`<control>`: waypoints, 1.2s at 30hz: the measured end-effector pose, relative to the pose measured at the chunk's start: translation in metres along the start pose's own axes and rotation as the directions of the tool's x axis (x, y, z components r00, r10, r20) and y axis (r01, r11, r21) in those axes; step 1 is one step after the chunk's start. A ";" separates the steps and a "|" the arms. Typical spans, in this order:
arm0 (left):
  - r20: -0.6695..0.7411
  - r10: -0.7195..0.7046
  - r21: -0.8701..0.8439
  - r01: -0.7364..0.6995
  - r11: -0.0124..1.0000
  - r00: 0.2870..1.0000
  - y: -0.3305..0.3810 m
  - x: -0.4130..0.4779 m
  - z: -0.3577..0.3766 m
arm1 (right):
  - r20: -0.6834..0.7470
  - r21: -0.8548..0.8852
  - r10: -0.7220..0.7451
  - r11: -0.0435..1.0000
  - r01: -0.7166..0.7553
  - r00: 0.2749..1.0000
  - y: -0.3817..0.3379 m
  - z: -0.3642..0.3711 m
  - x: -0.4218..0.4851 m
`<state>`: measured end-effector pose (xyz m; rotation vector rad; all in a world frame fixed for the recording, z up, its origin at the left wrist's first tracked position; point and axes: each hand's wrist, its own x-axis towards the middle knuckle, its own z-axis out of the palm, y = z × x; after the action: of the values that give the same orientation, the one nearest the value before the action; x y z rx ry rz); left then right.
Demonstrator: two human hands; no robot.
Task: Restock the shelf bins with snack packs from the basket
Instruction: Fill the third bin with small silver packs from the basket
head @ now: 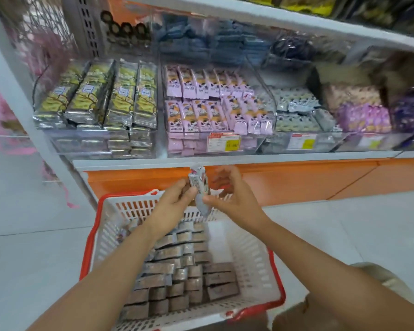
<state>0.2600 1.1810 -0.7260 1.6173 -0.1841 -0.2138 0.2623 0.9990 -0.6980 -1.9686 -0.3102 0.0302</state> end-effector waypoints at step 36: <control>0.183 0.545 0.965 -0.256 0.060 0.818 0.039 0.074 0.044 | -0.540 -0.575 -0.151 0.784 -0.232 0.828 0.004 -0.220 0.093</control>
<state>0.3207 1.1175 -0.6914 2.8005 -0.7225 0.7686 0.3891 0.8212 -0.5998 -2.5250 0.1522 -0.7108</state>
